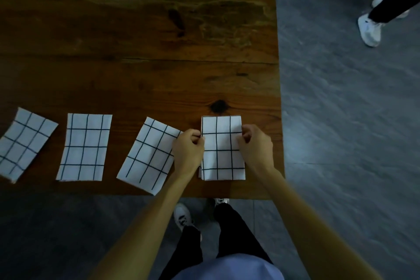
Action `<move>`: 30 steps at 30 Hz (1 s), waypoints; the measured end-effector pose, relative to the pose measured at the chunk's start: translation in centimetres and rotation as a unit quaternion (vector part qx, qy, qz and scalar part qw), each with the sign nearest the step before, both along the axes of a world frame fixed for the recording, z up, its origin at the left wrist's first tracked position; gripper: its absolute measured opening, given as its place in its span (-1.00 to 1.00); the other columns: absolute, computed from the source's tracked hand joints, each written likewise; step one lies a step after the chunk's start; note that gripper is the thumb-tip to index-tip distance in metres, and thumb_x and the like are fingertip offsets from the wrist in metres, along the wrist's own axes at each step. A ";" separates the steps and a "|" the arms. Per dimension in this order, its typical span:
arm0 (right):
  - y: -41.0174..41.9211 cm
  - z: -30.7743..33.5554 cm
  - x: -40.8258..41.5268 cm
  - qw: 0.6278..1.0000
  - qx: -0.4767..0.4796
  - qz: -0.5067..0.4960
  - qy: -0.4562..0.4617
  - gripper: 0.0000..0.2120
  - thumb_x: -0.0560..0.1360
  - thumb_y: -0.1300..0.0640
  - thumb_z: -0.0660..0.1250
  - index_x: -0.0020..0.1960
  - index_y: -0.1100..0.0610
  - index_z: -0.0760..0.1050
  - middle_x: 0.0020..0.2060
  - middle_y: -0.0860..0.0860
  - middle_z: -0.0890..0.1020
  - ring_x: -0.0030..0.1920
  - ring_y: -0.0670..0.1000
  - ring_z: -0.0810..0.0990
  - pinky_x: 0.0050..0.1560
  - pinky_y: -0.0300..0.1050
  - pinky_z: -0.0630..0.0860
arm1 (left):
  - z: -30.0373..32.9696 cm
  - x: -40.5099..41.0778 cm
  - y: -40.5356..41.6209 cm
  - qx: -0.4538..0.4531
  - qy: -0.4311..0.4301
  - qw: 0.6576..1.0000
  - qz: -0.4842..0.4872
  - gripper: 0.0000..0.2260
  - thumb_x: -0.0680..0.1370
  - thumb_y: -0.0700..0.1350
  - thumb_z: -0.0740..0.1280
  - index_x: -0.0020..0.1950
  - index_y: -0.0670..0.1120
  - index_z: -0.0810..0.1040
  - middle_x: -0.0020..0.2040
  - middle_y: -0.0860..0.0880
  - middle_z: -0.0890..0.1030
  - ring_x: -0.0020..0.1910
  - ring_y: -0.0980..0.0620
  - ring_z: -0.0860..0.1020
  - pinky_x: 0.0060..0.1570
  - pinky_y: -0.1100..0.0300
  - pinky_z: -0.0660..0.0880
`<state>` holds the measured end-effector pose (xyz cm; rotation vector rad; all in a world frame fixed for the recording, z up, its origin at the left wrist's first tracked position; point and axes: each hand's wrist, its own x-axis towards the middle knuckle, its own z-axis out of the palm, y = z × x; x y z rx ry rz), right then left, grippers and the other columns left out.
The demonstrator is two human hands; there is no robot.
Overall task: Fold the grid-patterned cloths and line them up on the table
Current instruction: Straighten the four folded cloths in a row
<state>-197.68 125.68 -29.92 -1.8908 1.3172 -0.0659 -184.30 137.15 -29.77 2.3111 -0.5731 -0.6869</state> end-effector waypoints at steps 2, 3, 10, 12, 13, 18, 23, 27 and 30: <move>0.0 0.3 0.2 1.000 -0.011 0.004 0.019 -0.64 0.55 0.14 0.33 0.34 0.08 0.42 0.01 -0.02 0.60 -0.03 -0.05 0.60 -0.11 -0.26 0.52 | 0.1 0.1 -0.1 0.003 0.001 1.000 0.000 -0.81 0.53 -0.17 0.37 0.13 -0.16 0.58 -0.07 -0.02 0.63 -0.30 0.30 0.43 -0.32 0.60 0.35; 0.1 0.6 0.2 0.999 -0.020 0.001 0.031 -0.63 0.55 0.15 0.33 0.34 0.09 0.42 0.07 0.01 0.58 -0.02 -0.04 0.58 -0.12 -0.27 0.50 | 0.3 0.1 0.0 0.004 0.001 1.000 0.001 -0.80 0.53 -0.15 0.37 0.14 -0.14 0.57 -0.07 0.00 0.62 -0.29 0.29 0.43 -0.34 0.58 0.35; 6.2 3.3 5.1 0.992 -0.031 0.106 -0.056 -0.63 0.58 0.13 0.29 0.37 0.10 0.38 0.26 0.03 0.43 -0.02 -0.09 0.50 -0.10 -0.34 0.44 | 1.8 3.8 7.6 0.012 -0.108 0.991 0.084 -0.77 0.54 -0.17 0.34 0.19 -0.10 0.55 0.10 -0.07 0.58 0.08 -0.01 0.53 -0.09 0.25 0.41; 8.7 2.9 7.5 0.983 -0.033 0.170 -0.056 -0.65 0.60 0.13 0.26 0.37 0.10 0.39 0.28 0.03 0.42 -0.08 -0.08 0.49 -0.14 -0.31 0.44 | 1.5 5.5 11.3 0.068 -0.142 0.985 0.072 -0.73 0.52 -0.14 0.36 0.22 -0.10 0.53 0.16 -0.09 0.53 0.13 -0.08 0.49 0.01 0.08 0.48; 9.6 2.6 8.6 0.979 -0.042 0.192 -0.055 -0.65 0.59 0.15 0.26 0.37 0.11 0.39 0.30 0.05 0.42 -0.04 -0.05 0.51 -0.11 -0.25 0.48 | 1.4 6.2 12.7 0.094 -0.156 0.981 0.062 -0.70 0.51 -0.14 0.37 0.24 -0.10 0.51 0.19 -0.10 0.52 0.16 -0.10 0.48 0.07 0.02 0.48; 10.5 1.0 11.6 0.964 -0.142 0.223 0.020 -0.67 0.56 0.19 0.26 0.33 0.17 0.42 0.29 0.12 0.47 0.26 0.14 0.43 0.19 0.01 0.47 | 0.8 7.3 15.8 0.152 -0.167 0.974 -0.010 -0.61 0.53 -0.08 0.34 0.34 -0.12 0.42 0.28 -0.15 0.45 0.27 -0.15 0.41 0.23 -0.04 0.40; 10.2 0.1 12.1 0.962 -0.167 0.210 0.058 -0.62 0.56 0.21 0.24 0.38 0.13 0.38 0.30 0.12 0.47 0.30 0.17 0.40 0.22 0.08 0.46 | 0.1 6.6 16.4 0.135 -0.168 0.976 -0.026 -0.63 0.55 -0.10 0.30 0.34 -0.11 0.41 0.21 -0.12 0.48 0.20 -0.10 0.44 0.18 0.04 0.41; 10.3 -0.5 12.5 0.966 -0.164 0.196 0.048 -0.56 0.57 0.25 0.20 0.44 0.11 0.30 0.29 0.12 0.47 0.27 0.15 0.41 0.20 0.09 0.48 | 0.0 6.3 16.3 0.100 -0.154 0.983 -0.019 -0.65 0.56 -0.15 0.29 0.34 -0.10 0.42 0.17 -0.11 0.51 0.14 -0.05 0.47 0.08 0.14 0.43; 10.2 -1.0 12.9 0.967 -0.168 0.187 0.040 -0.52 0.55 0.31 0.19 0.45 0.11 0.27 0.25 0.12 0.50 0.24 0.16 0.43 0.17 0.11 0.49 | -0.1 6.3 16.2 0.090 -0.138 0.986 -0.002 -0.67 0.56 -0.18 0.29 0.32 -0.09 0.43 0.16 -0.10 0.52 0.14 -0.05 0.47 0.08 0.12 0.49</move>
